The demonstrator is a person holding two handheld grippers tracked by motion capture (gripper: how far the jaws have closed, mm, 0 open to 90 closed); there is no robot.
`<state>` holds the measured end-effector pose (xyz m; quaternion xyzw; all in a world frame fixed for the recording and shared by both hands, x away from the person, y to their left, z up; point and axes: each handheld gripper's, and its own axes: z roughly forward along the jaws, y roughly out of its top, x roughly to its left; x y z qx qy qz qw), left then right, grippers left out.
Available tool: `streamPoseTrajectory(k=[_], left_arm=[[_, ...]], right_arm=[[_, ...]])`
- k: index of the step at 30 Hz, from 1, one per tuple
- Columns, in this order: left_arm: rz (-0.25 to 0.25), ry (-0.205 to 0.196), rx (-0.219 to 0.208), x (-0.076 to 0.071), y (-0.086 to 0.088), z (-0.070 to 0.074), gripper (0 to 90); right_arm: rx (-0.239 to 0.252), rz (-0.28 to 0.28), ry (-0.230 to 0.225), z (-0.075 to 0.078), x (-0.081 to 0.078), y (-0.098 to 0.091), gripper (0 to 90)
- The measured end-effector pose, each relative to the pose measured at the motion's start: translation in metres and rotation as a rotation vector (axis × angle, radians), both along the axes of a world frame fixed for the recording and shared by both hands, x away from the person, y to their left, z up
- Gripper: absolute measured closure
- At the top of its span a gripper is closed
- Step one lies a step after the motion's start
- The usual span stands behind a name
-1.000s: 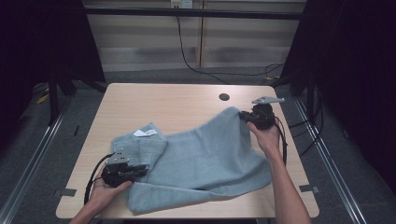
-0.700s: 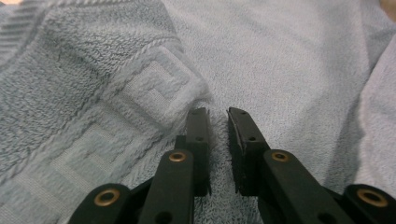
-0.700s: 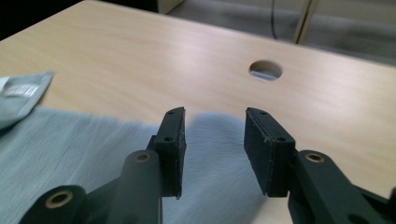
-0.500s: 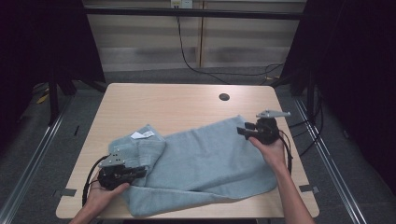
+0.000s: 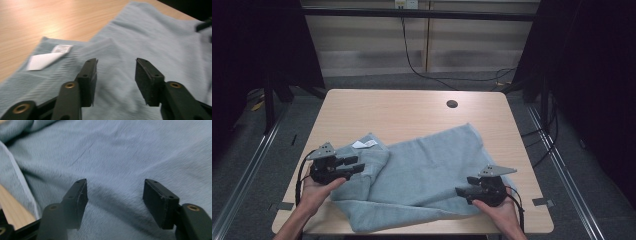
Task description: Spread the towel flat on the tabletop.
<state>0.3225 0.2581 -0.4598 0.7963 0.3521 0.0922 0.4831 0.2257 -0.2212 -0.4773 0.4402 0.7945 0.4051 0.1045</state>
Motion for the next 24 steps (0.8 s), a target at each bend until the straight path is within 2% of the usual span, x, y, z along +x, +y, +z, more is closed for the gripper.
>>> streamPoseTrajectory(k=[1,2,3,4,5,6,7,9,10,11,12,13,15,16,17,18,19,20,22,24], left_arm=[[0.018,0.007,0.018,0.005,0.003,-0.005,48.9],[0.029,0.022,0.024,0.01,0.006,-0.01,47.3],[0.039,0.04,0.026,0.013,0.008,-0.015,47.3],[0.05,0.044,0.054,0.015,0.01,-0.02,45.5],[0.044,0.059,0.088,0.018,0.01,-0.03,44.0],[0.044,0.059,0.088,0.018,0.01,-0.03,43.8],[0.048,0.067,0.115,0.019,0.009,-0.035,43.8],[0.039,0.061,0.143,0.019,0.006,-0.042,45.1],[0.04,0.051,0.157,0.018,0.005,-0.041,47.8],[0.035,0.058,0.148,0.018,0.005,-0.04,63.6],[0.038,0.061,0.152,0.017,0.006,-0.04,63.6],[0.033,0.067,0.142,0.016,0.005,-0.041,71.0],[0.011,0.083,0.116,0.014,0.004,-0.042,79.3],[-0.015,0.085,0.116,0.01,0.001,-0.041,84.8],[-0.015,0.085,0.116,0.01,0.001,-0.041,85.8],[-0.029,0.086,0.115,0.007,-0.001,-0.04,85.8],[-0.041,0.092,0.112,0.005,-0.002,-0.04,86.8],[-0.053,0.098,0.101,0.002,-0.003,-0.04,86.8],[-0.087,0.116,0.088,-0.007,-0.006,-0.04,87.5],[-0.109,0.125,0.08,-0.016,-0.011,-0.039,87.7]], right_arm=[[-0.004,0.001,0.005,-0.004,-0.003,0.003,33.2],[-0.035,0.007,0.013,-0.01,-0.005,0.005,31.8],[-0.035,0.007,0.013,-0.01,-0.005,0.005,31.8],[-0.046,0.005,0.018,-0.014,-0.005,0.005,31.5],[-0.08,-0.003,0.049,-0.021,-0.001,0.007,30.7],[-0.08,-0.003,0.049,-0.021,-0.001,0.007,30.7],[-0.096,0.006,0.014,-0.023,0.0,0.008,30.8],[-0.157,0.01,-0.024,-0.024,0.003,0.013,34.2],[-0.177,0.004,-0.03,-0.024,0.005,0.015,35.3],[-0.178,-0.011,-0.033,-0.023,0.013,0.014,46.2],[-0.178,-0.011,-0.033,-0.023,0.013,0.014,46.2],[-0.179,-0.017,-0.036,-0.023,0.018,0.012,54.4],[-0.167,-0.029,-0.025,-0.022,0.03,0.007,73.8],[-0.152,-0.037,-0.02,-0.023,0.048,0.001,83.4],[-0.152,-0.037,-0.02,-0.023,0.048,0.001,83.4],[-0.146,-0.039,-0.014,-0.023,0.057,-0.001,84.1],[-0.164,-0.054,-0.01,-0.023,0.074,-0.003,84.7],[-0.164,-0.054,-0.01,-0.023,0.074,-0.003,84.7],[-0.168,-0.076,-0.008,-0.023,0.099,-0.007,84.9],[-0.148,-0.096,-0.009,-0.025,0.12,-0.011,84.9]])
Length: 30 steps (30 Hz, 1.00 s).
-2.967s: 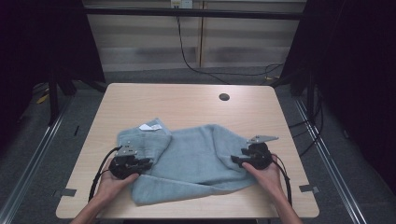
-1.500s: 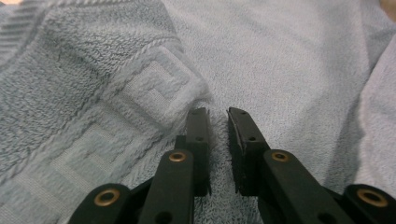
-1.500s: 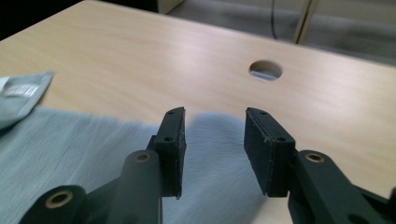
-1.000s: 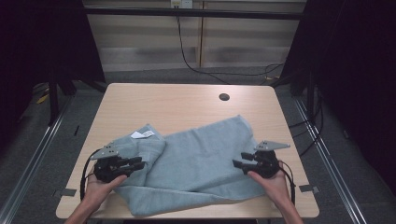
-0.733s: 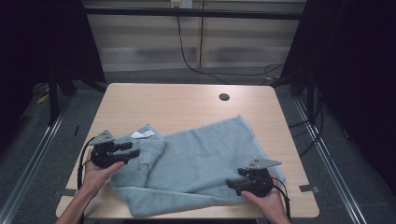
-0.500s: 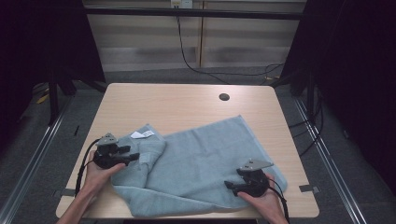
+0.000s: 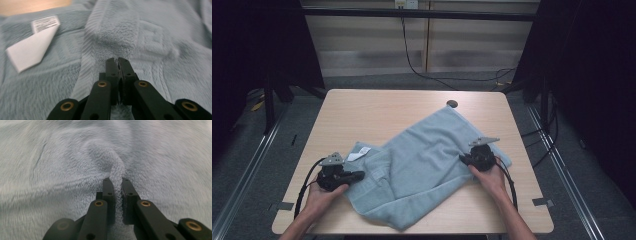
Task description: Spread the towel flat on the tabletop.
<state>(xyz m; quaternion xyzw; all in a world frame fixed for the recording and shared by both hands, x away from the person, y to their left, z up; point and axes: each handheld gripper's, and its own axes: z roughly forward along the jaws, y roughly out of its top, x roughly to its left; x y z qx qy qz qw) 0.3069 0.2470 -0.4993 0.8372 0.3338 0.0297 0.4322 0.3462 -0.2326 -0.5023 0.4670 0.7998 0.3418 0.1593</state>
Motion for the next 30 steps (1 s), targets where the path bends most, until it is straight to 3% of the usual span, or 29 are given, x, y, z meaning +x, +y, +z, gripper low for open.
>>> streamPoseTrajectory(k=[3,5,8,9,11,13,16,17,18,22,25,27,29,30], left_arm=[[-0.048,0.018,-0.018,-0.012,-0.011,0.001,88.3],[-0.072,0.018,-0.009,-0.018,-0.019,0.002,88.5],[-0.116,0.008,0.002,-0.028,-0.026,0.004,89.0],[-0.124,0.007,-0.009,-0.031,-0.027,0.006,89.0],[-0.137,0.014,-0.049,-0.034,-0.027,0.009,90.0],[-0.141,-0.006,-0.039,-0.035,-0.028,0.011,90.0],[-0.113,-0.007,-0.078,-0.029,-0.023,0.015,89.3],[-0.095,-0.007,-0.09,-0.026,-0.021,0.016,83.6],[-0.074,-0.013,-0.086,-0.022,-0.018,0.017,83.6],[-0.012,-0.023,-0.081,0.0,-0.015,0.018,63.7],[-0.015,0.001,-0.053,0.015,-0.023,0.013,47.1],[-0.049,0.012,-0.051,0.02,-0.029,0.01,42.7],[-0.087,0.037,-0.036,0.023,-0.035,0.007,46.2],[-0.128,0.041,-0.041,0.022,-0.038,0.007,56.3]], right_arm=[[0.005,-0.016,-0.006,-0.001,0.026,0.002,84.6],[0.004,-0.025,-0.008,0.0,0.039,0.005,83.1],[0.051,-0.044,-0.048,0.009,0.042,0.01,68.9],[0.051,-0.044,-0.048,0.009,0.042,0.01,68.9],[0.061,-0.038,-0.076,0.02,0.032,0.014,61.1],[0.09,-0.03,-0.11,0.029,0.017,0.017,55.3],[0.123,0.012,-0.133,0.039,-0.008,0.023,54.4],[0.119,0.051,-0.136,0.043,-0.024,0.029,52.9],[0.119,0.051,-0.136,0.043,-0.024,0.029,52.9],[0.134,0.138,-0.112,0.045,-0.045,0.044,53.9],[0.139,0.216,-0.09,0.045,-0.059,0.064,54.3],[0.137,0.271,-0.081,0.044,-0.067,0.078,54.3],[0.137,0.31,-0.072,0.042,-0.074,0.092,54.3],[0.141,0.327,-0.066,0.041,-0.076,0.098,54.2]])
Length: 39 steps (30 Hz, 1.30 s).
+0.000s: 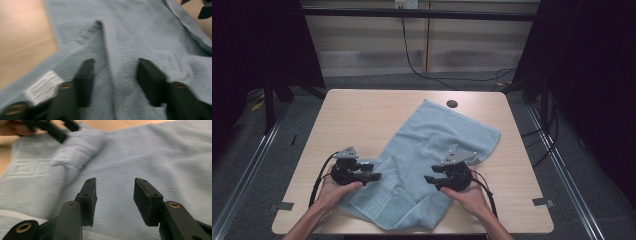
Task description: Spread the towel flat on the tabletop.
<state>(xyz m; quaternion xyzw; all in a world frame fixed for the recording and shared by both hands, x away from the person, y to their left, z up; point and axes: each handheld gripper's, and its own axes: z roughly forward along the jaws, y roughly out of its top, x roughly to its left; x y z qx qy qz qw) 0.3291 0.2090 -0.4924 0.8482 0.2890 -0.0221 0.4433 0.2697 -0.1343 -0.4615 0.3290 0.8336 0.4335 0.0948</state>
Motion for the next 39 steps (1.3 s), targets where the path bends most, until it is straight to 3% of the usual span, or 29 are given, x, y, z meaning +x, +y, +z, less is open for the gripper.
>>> streamPoseTrajectory(k=[3,5,6,9,13,16,17,18,21,22,24,27,29,30,31,35,37,39], left_arm=[[-0.031,-0.014,0.016,-0.005,-0.008,0.002,80.3],[-0.031,-0.016,0.007,-0.006,-0.01,0.003,88.5],[-0.031,-0.014,-0.003,-0.005,-0.011,0.002,88.5],[-0.004,-0.004,-0.012,-0.004,-0.013,0.0,88.2],[0.039,-0.01,-0.044,-0.004,-0.004,0.002,86.0],[0.051,-0.009,-0.051,-0.001,0.002,0.002,86.6],[0.06,-0.003,-0.055,0.0,0.003,0.001,86.5],[0.06,-0.003,-0.055,0.0,0.003,0.001,85.9],[0.064,-0.003,-0.042,0.0,0.0,0.0,86.1],[0.062,-0.003,-0.03,0.0,-0.001,-0.002,84.6],[0.076,-0.001,-0.02,0.0,-0.002,-0.004,82.5],[0.102,0.014,-0.033,0.003,0.001,-0.005,69.9],[0.145,0.009,-0.047,0.004,0.008,-0.002,58.9],[0.158,0.002,-0.056,0.004,0.012,0.0,56.9],[0.175,-0.003,-0.068,0.004,0.017,0.002,55.9],[0.229,-0.02,-0.078,0.002,0.034,0.005,54.8],[0.238,-0.041,-0.003,0.004,0.033,0.0,56.3],[0.234,-0.029,0.023,0.006,0.03,-0.006,58.6]], right_arm=[[0.014,0.049,0.01,-0.003,-0.008,0.016,54.3],[0.02,0.105,0.015,-0.004,-0.015,0.033,54.4],[0.02,0.105,0.015,-0.004,-0.015,0.033,54.4],[0.0,0.169,0.025,-0.015,-0.018,0.063,51.6],[-0.015,0.178,0.012,-0.024,-0.016,0.075,49.4],[-0.002,0.18,0.002,-0.02,-0.019,0.079,48.5],[0.03,0.211,-0.006,-0.011,-0.023,0.082,51.3],[0.03,0.211,-0.006,-0.011,-0.023,0.082,51.3],[0.032,0.247,0.018,-0.01,-0.024,0.09,51.3],[-0.01,0.259,0.028,-0.02,-0.025,0.097,46.6],[-0.019,0.266,0.031,-0.025,-0.025,0.099,44.7],[-0.059,0.26,0.02,-0.036,-0.027,0.102,43.2],[-0.101,0.269,-0.032,-0.04,-0.03,0.105,45.7],[-0.118,0.266,-0.037,-0.039,-0.031,0.106,50.5],[-0.124,0.248,-0.039,-0.038,-0.031,0.106,61.1],[-0.088,0.219,-0.041,-0.036,-0.029,0.1,78.3],[-0.036,0.209,-0.025,-0.031,-0.027,0.094,81.7],[-0.028,0.189,-0.026,-0.026,-0.024,0.087,83.8]])
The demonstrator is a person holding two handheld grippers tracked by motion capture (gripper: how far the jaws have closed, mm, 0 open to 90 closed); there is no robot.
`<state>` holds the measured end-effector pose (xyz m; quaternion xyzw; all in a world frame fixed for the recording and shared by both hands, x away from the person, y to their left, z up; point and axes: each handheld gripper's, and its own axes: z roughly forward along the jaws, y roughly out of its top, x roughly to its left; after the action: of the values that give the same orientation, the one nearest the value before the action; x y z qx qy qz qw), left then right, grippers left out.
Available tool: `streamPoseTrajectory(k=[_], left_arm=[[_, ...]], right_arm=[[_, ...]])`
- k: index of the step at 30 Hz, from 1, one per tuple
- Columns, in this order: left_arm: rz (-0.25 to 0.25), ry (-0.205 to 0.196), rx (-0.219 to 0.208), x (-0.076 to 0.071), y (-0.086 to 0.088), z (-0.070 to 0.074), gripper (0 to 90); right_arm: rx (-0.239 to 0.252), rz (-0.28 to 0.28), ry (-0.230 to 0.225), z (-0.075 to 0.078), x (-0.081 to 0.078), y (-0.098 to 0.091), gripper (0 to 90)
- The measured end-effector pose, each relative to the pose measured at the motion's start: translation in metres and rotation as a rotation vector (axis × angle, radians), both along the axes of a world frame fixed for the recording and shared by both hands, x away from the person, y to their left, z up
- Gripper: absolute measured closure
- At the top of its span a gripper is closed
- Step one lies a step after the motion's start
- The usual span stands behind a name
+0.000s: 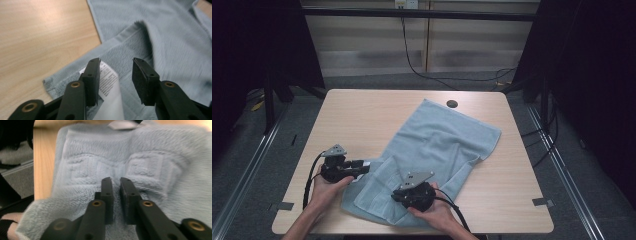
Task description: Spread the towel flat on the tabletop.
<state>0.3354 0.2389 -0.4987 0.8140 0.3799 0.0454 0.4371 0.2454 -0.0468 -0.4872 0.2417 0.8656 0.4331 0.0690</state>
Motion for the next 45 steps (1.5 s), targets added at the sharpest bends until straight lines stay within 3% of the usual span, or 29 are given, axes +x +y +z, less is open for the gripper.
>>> streamPoseTrajectory(k=[4,7,9,10,12,14,17,19,22,25,28,32,35,39,43,45], left_arm=[[-0.015,-0.023,0.047,-0.003,-0.007,-0.006,59.5],[-0.025,-0.033,0.034,-0.01,-0.01,-0.008,59.5],[-0.065,-0.023,0.028,-0.017,-0.014,-0.007,59.6],[-0.114,-0.038,0.051,-0.027,-0.022,-0.006,59.8],[-0.127,-0.042,0.061,-0.032,-0.028,-0.005,59.7],[-0.148,-0.058,0.08,-0.038,-0.037,-0.005,55.7],[-0.174,-0.048,0.08,-0.038,-0.042,-0.003,55.6],[-0.176,-0.048,0.068,-0.037,-0.041,-0.001,55.7],[-0.136,-0.057,0.024,-0.033,-0.03,0.005,56.4],[-0.081,-0.056,-0.007,-0.025,-0.013,0.008,56.7],[-0.034,-0.037,-0.023,-0.017,0.001,0.006,56.7],[0.004,-0.018,-0.011,-0.007,0.008,0.0,51.5],[-0.02,0.003,0.019,-0.003,0.006,-0.007,47.0],[-0.059,-0.012,0.034,-0.008,0.0,-0.007,42.5],[-0.097,-0.04,0.059,-0.017,-0.01,-0.007,41.6],[-0.136,-0.072,0.094,-0.023,-0.015,-0.007,48.5]], right_arm=[[0.039,-0.073,-0.023,0.017,0.005,-0.028,84.7],[0.063,-0.129,-0.039,0.027,0.007,-0.053,85.1],[0.07,-0.176,-0.035,0.031,0.008,-0.075,85.8],[0.056,-0.212,-0.034,0.029,0.006,-0.093,86.5],[0.048,-0.223,-0.015,0.025,0.004,-0.101,87.8],[-0.009,-0.284,0.026,0.011,0.001,-0.126,86.1],[-0.013,-0.324,0.045,0.004,-0.001,-0.14,85.5],[0.022,-0.337,0.036,0.008,-0.002,-0.146,79.8],[0.064,-0.343,-0.008,0.027,0.0,-0.143,72.0],[0.106,-0.296,0.003,0.036,0.013,-0.131,64.4],[0.083,-0.249,0.023,0.032,0.027,-0.105,57.2],[0.052,-0.197,0.072,0.015,0.051,-0.069,52.2],[0.006,-0.19,0.098,-0.001,0.061,-0.055,46.2],[-0.034,-0.175,0.088,-0.012,0.058,-0.047,39.3],[-0.117,-0.182,0.017,-0.013,0.052,-0.041,49.8],[-0.119,-0.198,0.011,-0.012,0.05,-0.041,62.2]])
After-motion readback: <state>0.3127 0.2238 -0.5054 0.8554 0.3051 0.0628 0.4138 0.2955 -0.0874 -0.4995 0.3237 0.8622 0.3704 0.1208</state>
